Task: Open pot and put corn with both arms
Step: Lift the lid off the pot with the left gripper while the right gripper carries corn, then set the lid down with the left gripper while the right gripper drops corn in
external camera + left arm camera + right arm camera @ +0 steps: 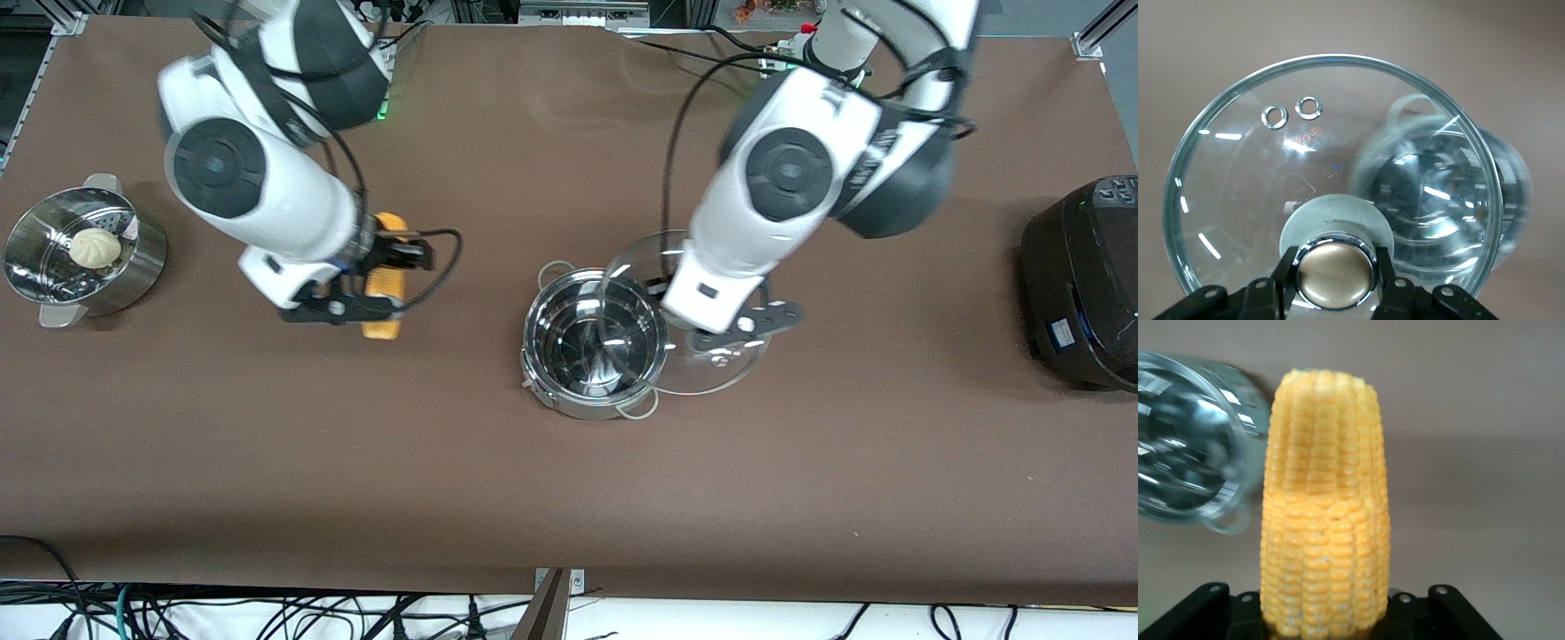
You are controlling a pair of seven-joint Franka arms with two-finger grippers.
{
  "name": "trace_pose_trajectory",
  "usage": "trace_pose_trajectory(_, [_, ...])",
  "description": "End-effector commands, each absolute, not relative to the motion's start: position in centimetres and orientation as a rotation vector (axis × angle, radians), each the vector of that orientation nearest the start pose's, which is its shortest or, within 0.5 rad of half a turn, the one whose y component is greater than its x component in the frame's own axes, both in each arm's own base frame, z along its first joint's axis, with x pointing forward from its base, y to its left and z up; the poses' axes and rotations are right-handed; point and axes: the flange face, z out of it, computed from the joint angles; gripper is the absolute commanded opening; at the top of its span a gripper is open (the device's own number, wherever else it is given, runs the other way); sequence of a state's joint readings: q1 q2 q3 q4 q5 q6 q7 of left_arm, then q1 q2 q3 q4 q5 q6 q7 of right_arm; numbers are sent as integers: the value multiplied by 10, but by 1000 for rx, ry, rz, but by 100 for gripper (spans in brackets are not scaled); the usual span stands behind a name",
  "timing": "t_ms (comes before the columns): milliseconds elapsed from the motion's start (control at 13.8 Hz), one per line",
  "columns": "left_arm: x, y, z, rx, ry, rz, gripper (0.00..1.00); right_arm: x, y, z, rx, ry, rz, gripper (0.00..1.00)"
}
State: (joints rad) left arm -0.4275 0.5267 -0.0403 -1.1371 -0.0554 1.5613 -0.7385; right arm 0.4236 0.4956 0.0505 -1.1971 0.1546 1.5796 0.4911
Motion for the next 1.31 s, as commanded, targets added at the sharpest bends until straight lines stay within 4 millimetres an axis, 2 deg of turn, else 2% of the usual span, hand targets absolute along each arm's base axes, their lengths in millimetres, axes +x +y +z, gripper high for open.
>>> trace_pose_trajectory(0, [573, -234, 510, -3044, -216, 228, 0, 619, 376, 455, -2906, 191, 199, 0])
trace_pose_trajectory(145, [556, -163, 505, -3044, -145, 250, 0, 628, 424, 408, -2838, 244, 41, 0])
trace_pose_trajectory(218, [552, -125, 493, -3058, -111, 253, 0, 628, 444, 389, -2802, 265, -31, 0])
trace_pose_trajectory(291, [549, -90, 473, -3070, -107, 283, 0, 621, 463, 378, -2787, 275, -66, 0])
trace_pose_trajectory(363, [548, -56, 450, -3085, -120, 291, 0, 613, 472, 364, -2796, 271, -57, 0])
trace_pose_trajectory(436, [545, -31, 425, -3097, -116, 290, 0, 607, 478, 351, -2806, 258, -47, 0])
trace_pose_trajectory(508, [541, -22, 403, -3117, -116, 280, 0, 608, 479, 343, -2798, 259, -68, 0])
trace_pose_trajectory(726, [529, -21, 349, -3126, -122, 263, 0, 609, 490, 311, -2780, 234, -137, 0])
trace_pose_trajectory(799, [527, -21, 323, -3126, -119, 287, 0, 606, 496, 304, -2777, 231, -139, 26])
trace_pose_trajectory(872, [526, -21, 300, -3139, -138, 285, 0, 601, 501, 304, -2779, 218, -140, 99])
trace_pose_trajectory(1089, [528, -24, 254, -3157, -143, 234, 0, 601, 501, 306, -2777, 212, -138, 100])
trace_pose_trajectory(1235, [531, -28, 242, -3161, -133, 213, 0, 600, 503, 306, -2773, 216, -133, 100])
